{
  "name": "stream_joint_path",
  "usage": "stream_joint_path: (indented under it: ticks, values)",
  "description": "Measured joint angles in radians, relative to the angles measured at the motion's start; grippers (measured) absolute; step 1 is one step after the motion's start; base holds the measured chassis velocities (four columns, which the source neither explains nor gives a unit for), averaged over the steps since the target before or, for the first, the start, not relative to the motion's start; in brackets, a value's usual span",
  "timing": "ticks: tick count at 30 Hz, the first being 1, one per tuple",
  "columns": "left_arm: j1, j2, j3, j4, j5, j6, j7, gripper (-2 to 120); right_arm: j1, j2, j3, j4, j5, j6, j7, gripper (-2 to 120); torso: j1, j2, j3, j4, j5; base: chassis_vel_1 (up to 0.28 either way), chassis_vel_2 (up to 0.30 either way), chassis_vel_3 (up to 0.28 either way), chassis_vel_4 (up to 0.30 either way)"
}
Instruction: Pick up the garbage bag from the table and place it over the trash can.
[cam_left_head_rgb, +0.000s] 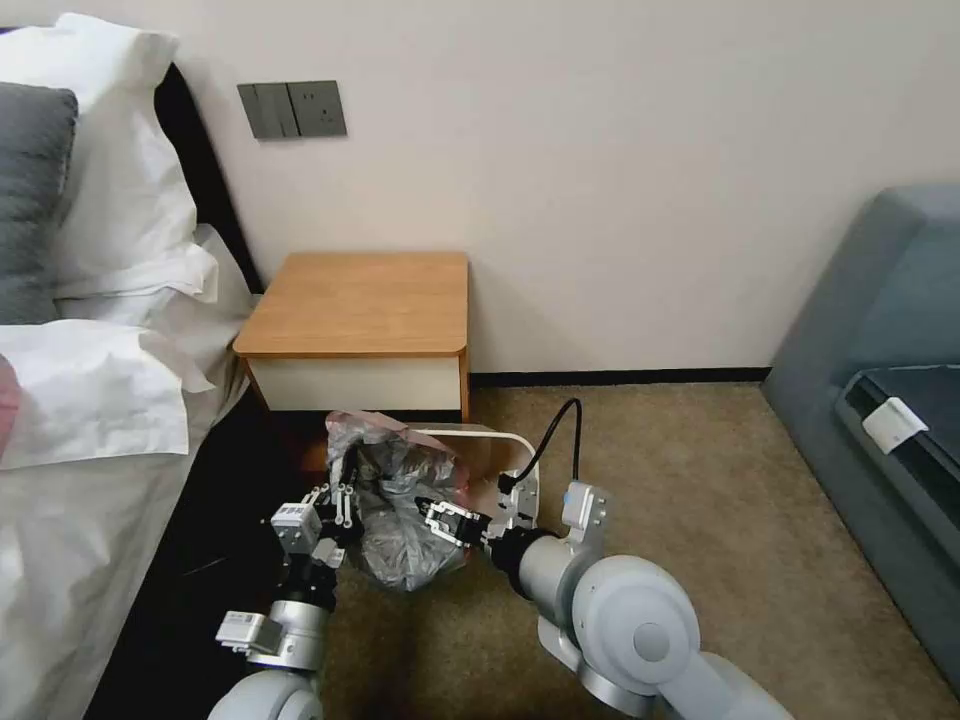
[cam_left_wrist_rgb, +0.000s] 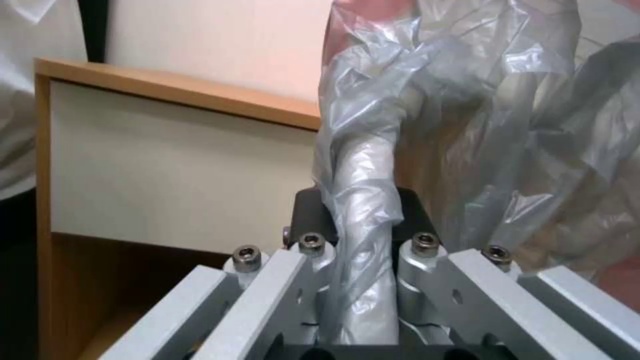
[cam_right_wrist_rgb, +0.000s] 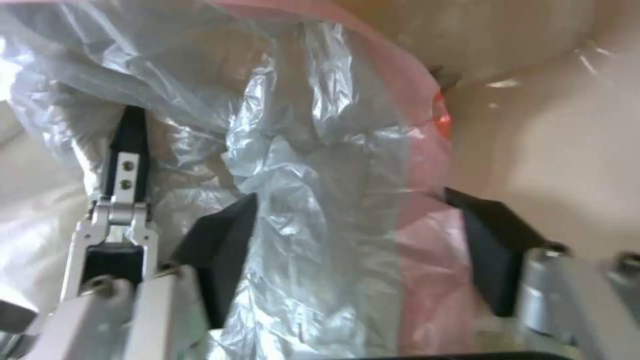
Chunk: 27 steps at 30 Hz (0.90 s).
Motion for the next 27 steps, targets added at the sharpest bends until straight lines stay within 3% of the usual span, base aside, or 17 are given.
stream_joint_path:
  ticks: [2, 7, 10, 18, 27]
  values:
    - [0.001, -0.002, 0.001, 0.0, 0.0, 0.002, 0.0, 7, -0.006, -0.004, 0.003, 0.006, -0.011, 0.002, -0.013, 54, 0.0, 0.0, 0.0, 0.0, 0.0, 0.0, 0.0, 0.0, 0.0]
    - [0.004, -0.003, 0.001, 0.0, 0.001, 0.004, -0.001, 7, -0.015, -0.008, 0.004, 0.013, -0.038, 0.005, -0.037, 43, 0.0, 0.0, 0.0, 0.0, 0.0, 0.0, 0.0, 0.0, 0.0]
    - [0.01, -0.006, 0.0, 0.001, 0.005, 0.006, -0.004, 7, -0.033, -0.014, 0.007, 0.028, -0.07, 0.008, -0.064, 26, 0.0, 0.0, 0.0, 0.0, 0.0, 0.0, 0.0, 0.0, 0.0]
    - [0.024, -0.013, 0.004, 0.001, 0.006, 0.018, -0.009, 7, -0.071, -0.018, 0.022, 0.06, -0.13, 0.017, -0.094, 0, 0.0, 0.0, 0.0, 0.0, 0.0001, 0.0, 0.0, 0.0, 0.0]
    - [0.028, -0.015, 0.001, 0.005, 0.011, 0.039, -0.034, 7, -0.128, -0.057, 0.079, 0.172, -0.217, 0.016, -0.173, 0, 0.0, 0.0, 0.0, 0.0, 0.0, 0.0, 0.0, 0.0, 0.0]
